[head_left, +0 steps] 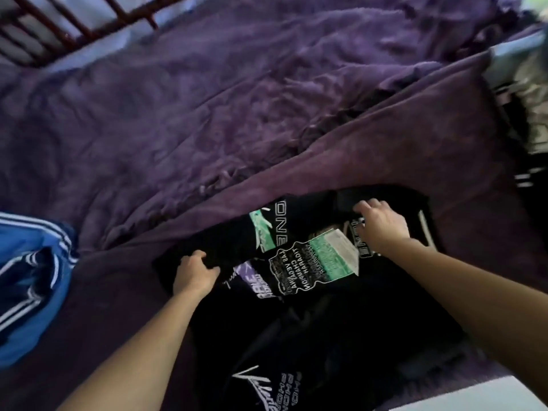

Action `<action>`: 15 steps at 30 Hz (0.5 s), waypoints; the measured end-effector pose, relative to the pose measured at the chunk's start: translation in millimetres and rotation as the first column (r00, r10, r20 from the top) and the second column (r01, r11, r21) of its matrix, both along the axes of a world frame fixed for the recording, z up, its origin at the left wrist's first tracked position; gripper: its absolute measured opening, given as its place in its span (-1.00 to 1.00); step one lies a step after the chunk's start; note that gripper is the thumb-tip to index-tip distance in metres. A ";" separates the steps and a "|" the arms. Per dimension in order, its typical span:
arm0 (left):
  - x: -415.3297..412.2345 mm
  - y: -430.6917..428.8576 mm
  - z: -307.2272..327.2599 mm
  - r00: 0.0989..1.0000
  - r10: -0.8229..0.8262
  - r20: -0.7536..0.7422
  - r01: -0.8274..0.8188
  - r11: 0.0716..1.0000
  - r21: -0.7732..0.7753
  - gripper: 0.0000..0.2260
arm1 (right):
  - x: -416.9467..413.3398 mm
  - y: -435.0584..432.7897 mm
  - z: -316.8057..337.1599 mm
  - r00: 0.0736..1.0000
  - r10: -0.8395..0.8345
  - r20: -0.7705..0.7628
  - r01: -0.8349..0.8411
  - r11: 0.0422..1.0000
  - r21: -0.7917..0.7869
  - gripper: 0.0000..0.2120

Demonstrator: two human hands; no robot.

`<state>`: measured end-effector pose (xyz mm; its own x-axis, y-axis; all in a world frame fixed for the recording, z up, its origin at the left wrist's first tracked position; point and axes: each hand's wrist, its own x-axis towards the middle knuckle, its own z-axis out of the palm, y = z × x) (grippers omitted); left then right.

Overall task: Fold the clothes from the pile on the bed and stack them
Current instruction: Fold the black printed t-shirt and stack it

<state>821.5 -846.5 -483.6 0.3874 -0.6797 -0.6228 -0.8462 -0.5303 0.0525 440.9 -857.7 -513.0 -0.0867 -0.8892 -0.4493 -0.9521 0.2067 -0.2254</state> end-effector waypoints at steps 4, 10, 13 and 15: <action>46.7 15.2 -41.9 0.983 -0.041 0.180 0.034 0.998 0.045 -0.18 | 37.2 -35.9 -42.2 0.980 0.193 -0.045 -0.193 0.981 0.004 -0.24; 78.6 -3.6 -68.0 0.951 -0.123 0.284 0.190 0.956 -0.224 -0.80 | 41.1 -52.4 -60.4 0.998 0.064 0.004 -0.062 0.988 -0.141 -0.77; 72.1 -55.9 -42.2 0.981 -0.006 0.192 0.094 0.889 -0.449 -0.85 | 34.4 -82.7 -35.3 0.990 -0.132 0.054 0.142 0.960 -0.241 -0.77; 63.6 -103.7 -25.5 0.989 -0.004 0.151 0.088 0.828 -0.554 -0.85 | 31.3 -114.7 -21.9 0.965 -0.260 0.020 0.258 0.937 -0.234 -0.72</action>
<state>885.1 -950.3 -509.1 0.3995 -0.9137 -0.0749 -0.8895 -0.4061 0.2094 472.2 -972.3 -534.9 -0.3317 -0.9148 -0.2305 -0.8751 0.3897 -0.2869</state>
